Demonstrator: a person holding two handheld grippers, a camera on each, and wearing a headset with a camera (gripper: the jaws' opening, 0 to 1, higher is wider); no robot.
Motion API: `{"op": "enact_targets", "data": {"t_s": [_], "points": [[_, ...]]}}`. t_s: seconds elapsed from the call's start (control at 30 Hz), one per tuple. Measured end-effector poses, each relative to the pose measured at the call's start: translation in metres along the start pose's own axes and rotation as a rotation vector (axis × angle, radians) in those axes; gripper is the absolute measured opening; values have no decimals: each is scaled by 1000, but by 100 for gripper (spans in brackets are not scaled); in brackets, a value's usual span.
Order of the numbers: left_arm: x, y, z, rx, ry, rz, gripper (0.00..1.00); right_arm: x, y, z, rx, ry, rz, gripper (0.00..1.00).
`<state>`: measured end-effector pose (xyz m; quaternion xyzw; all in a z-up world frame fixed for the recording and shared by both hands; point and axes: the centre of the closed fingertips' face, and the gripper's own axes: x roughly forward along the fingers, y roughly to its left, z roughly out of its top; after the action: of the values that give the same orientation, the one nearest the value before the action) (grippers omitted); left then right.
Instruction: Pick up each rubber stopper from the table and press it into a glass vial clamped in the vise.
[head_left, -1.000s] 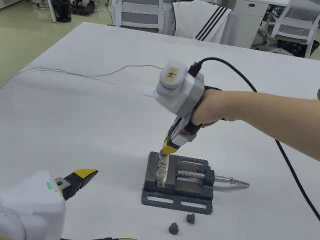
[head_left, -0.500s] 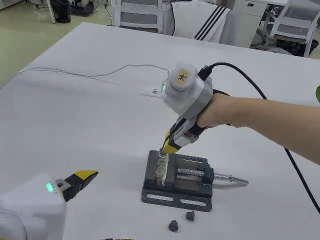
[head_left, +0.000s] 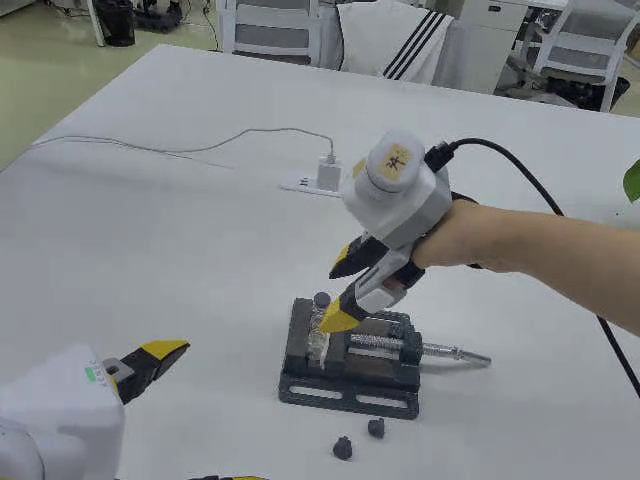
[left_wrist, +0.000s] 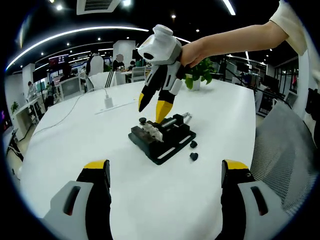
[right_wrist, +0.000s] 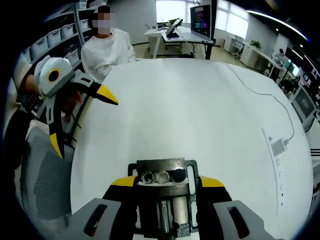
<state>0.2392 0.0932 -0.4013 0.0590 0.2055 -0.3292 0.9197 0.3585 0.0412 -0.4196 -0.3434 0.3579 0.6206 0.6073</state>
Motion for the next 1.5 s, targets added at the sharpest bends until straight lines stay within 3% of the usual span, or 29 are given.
{"op": "enact_targets", "data": {"t_s": [0.4, 0.8, 1.1, 1.5], "points": [[-1, 0, 4, 16, -1, 1, 91, -16, 11, -11, 37, -91, -58, 41], [-4, 3, 6, 25, -5, 18, 90, -25, 40, -47, 98, -143, -82, 38], [-5, 0, 8, 30, -11, 22, 89, -21, 63, -66, 131, -182, -81, 36], [-7, -4, 0, 16, 20, 20, 96, -7, 85, -81, 78, -201, -91, 30]]}}
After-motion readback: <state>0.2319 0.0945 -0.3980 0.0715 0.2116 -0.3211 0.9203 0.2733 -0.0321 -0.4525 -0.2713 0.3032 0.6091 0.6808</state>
